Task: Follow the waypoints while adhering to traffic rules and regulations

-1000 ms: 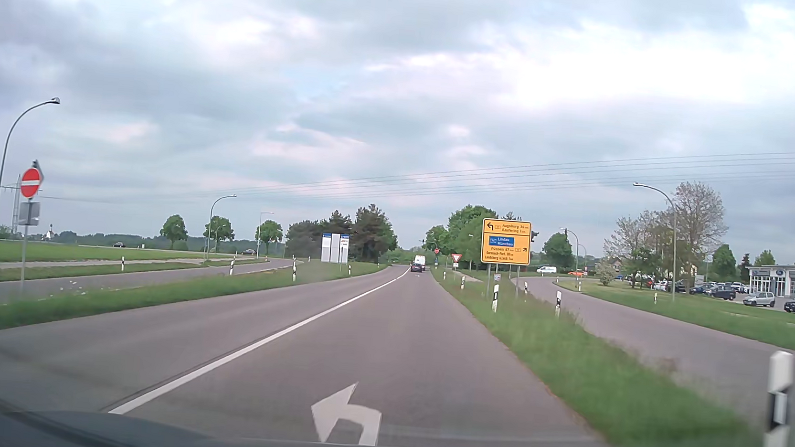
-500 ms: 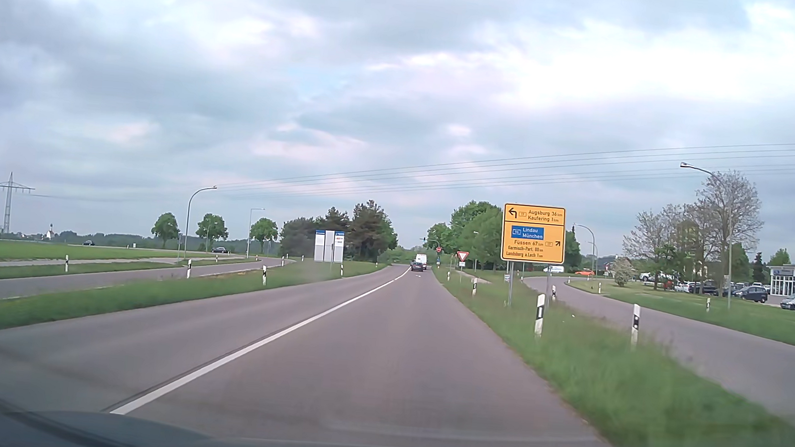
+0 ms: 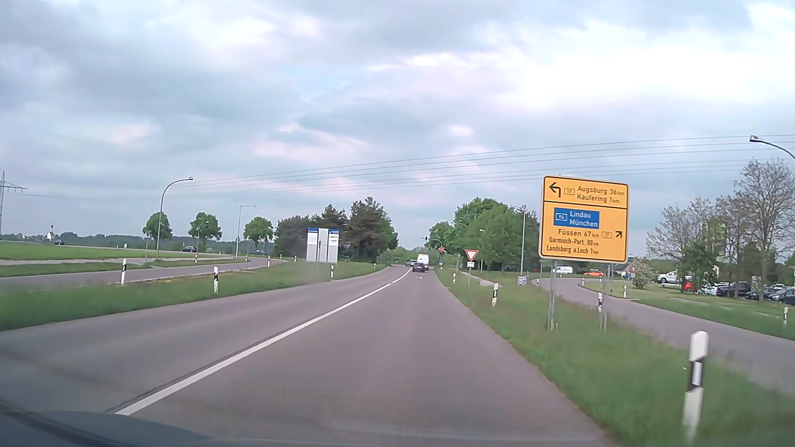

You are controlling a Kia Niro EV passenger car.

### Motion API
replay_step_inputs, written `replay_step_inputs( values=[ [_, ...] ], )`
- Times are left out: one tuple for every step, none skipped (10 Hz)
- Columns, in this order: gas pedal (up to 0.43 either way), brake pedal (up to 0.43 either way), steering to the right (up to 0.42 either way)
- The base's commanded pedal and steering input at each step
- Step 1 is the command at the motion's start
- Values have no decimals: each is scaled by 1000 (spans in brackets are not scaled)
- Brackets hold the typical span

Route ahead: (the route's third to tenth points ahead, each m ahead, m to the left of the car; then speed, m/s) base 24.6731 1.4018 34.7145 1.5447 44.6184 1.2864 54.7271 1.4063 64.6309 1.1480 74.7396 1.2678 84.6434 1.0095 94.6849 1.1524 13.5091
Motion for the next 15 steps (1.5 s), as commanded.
replay_step_inputs(
  values=[
    [157, 0, -4],
    [157, 0, -3],
    [157, 0, -3],
    [157, 0, -3],
    [157, 0, -3],
    [157, 0, -3],
    [157, 0, -3],
    [138, 0, -3],
    [130, 0, -2],
    [130, 0, -2],
    [130, 0, -2],
    [130, 0, -2],
    [130, 0, -2],
    [130, 0, -2],
    [130, 0, -1]
  ],
)
